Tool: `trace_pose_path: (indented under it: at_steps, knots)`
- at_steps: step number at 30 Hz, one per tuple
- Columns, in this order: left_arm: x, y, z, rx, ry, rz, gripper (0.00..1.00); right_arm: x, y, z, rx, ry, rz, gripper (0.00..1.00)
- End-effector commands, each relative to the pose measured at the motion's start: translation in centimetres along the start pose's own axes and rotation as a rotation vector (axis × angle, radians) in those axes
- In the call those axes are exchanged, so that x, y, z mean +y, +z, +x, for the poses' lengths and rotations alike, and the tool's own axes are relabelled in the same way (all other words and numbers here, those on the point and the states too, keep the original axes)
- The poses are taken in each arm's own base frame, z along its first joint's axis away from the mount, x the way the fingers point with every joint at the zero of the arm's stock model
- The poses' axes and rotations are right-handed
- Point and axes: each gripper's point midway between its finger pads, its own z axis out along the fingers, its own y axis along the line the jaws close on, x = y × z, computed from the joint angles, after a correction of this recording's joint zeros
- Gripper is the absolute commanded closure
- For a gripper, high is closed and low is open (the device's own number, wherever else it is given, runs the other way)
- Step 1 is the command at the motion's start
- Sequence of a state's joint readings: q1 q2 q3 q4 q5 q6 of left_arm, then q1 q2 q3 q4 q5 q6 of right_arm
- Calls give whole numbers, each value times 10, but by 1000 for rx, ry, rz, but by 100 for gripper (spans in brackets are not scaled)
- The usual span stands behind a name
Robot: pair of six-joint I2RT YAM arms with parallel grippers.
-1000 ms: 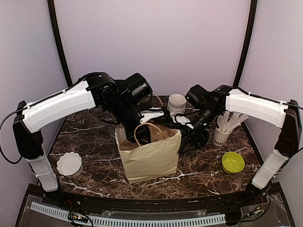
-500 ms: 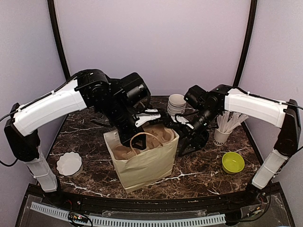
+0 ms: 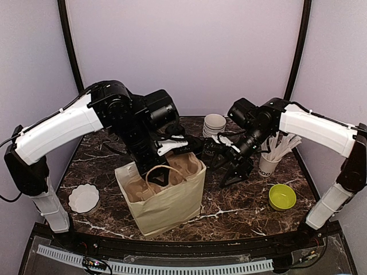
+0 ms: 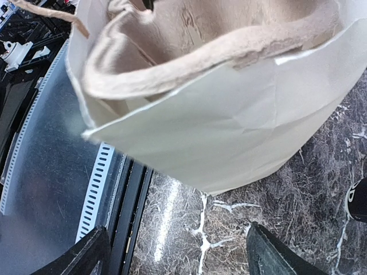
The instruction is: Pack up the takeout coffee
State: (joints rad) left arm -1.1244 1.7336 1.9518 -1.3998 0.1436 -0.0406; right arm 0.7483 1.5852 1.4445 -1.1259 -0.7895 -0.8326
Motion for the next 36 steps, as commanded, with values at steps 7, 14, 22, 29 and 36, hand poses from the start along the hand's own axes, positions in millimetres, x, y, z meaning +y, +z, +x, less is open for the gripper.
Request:
trace_pose_path:
  at_steps: [7,14,22,29,36]
  knots:
    - [6,29,24,165,-78,-26,76,9,-12,-5,-30,-17,21,17]
    - [8,40,32,213,-115,-34,75,10,-13,-5,-32,-20,27,17]
    - [9,61,40,254,-128,-23,75,7,-9,-4,-33,-10,12,17]
    - [13,84,45,295,-136,-25,73,6,-8,-4,-30,-2,5,17]
    - [19,101,50,319,-128,-48,67,3,-6,-3,-26,7,4,17]
